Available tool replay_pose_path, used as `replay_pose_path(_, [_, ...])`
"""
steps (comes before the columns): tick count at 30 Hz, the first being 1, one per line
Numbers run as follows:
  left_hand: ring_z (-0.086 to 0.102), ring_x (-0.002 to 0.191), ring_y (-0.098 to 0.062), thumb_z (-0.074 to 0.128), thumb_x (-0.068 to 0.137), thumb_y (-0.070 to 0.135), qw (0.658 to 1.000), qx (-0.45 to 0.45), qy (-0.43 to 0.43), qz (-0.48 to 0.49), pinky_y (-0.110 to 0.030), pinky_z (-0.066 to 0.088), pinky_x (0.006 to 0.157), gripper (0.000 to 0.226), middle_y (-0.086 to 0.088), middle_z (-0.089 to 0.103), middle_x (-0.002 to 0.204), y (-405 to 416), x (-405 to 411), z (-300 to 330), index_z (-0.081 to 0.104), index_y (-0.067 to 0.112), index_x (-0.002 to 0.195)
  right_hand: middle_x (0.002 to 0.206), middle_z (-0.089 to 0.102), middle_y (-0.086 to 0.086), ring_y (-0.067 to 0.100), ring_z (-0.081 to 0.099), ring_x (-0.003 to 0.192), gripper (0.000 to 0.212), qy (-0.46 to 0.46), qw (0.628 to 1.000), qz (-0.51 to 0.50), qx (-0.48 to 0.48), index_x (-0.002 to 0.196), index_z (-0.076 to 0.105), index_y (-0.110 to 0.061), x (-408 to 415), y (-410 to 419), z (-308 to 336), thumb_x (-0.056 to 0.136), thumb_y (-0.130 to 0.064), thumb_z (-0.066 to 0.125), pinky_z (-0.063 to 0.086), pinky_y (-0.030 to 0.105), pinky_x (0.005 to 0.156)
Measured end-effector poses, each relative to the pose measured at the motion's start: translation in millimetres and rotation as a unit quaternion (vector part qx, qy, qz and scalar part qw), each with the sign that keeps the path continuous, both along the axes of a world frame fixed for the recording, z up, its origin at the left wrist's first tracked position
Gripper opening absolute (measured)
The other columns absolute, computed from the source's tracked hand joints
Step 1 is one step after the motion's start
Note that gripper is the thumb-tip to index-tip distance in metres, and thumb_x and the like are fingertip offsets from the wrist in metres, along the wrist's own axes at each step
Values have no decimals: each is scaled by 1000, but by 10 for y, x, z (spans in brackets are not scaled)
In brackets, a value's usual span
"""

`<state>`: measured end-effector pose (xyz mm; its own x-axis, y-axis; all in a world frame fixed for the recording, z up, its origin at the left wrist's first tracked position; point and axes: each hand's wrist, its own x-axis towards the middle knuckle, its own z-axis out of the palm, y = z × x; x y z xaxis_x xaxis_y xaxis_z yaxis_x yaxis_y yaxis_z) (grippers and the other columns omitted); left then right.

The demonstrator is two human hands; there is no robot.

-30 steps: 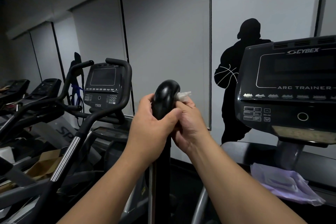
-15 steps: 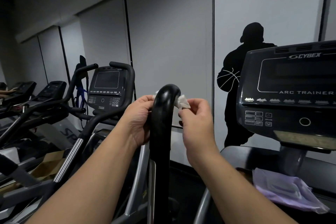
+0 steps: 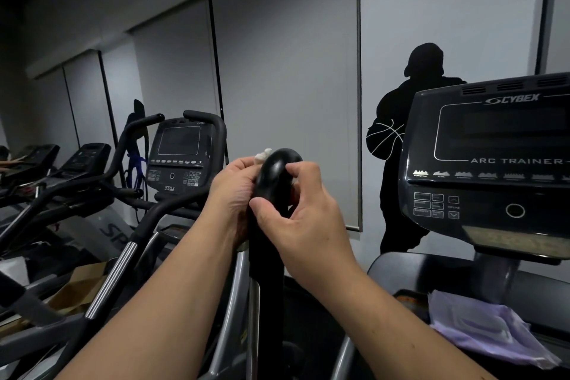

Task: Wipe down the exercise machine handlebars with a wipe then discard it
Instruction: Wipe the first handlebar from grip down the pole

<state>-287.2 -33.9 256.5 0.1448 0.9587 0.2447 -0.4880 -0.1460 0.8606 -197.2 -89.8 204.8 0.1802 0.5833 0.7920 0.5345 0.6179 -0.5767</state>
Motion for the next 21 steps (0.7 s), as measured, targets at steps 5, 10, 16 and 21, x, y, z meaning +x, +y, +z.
replay_pose_path(5, [68, 56, -11, 61, 94, 0, 997, 65, 30, 29, -26, 60, 53, 8, -6, 69, 73, 24, -136, 5, 63, 6, 90, 100, 60, -8, 16, 66, 85, 38, -1, 1000, 11, 12, 108, 38, -42, -26, 10, -42, 85, -44, 69, 58, 44, 73])
replay_pose_path(10, [67, 62, -13, 73, 90, 13, 986, 108, 102, 81, -28, 60, 58, 11, -7, 72, 76, 39, -59, 135, 68, 5, 96, 101, 62, -4, 18, 67, 81, 39, 3, 1000, 15, 13, 110, 38, -42, -19, 52, -68, 85, -45, 67, 58, 46, 70])
replay_pose_path(16, [64, 70, -15, 74, 87, 9, 960, 182, 188, 97, -24, 54, 63, 7, -12, 70, 87, 107, -139, 218, 68, 6, 88, 101, 61, -3, 20, 67, 80, 40, -4, 1000, 18, 11, 112, 37, -42, -1, 67, -78, 85, -47, 66, 58, 47, 70])
replay_pose_path(21, [62, 71, -14, 81, 81, 19, 928, 209, 256, 170, -34, 55, 74, 14, -8, 72, 81, 173, -12, 293, 71, 10, 80, 104, 61, -4, 19, 66, 84, 39, -9, 1000, 17, 11, 111, 37, -41, 7, 84, -87, 86, -46, 66, 58, 47, 72])
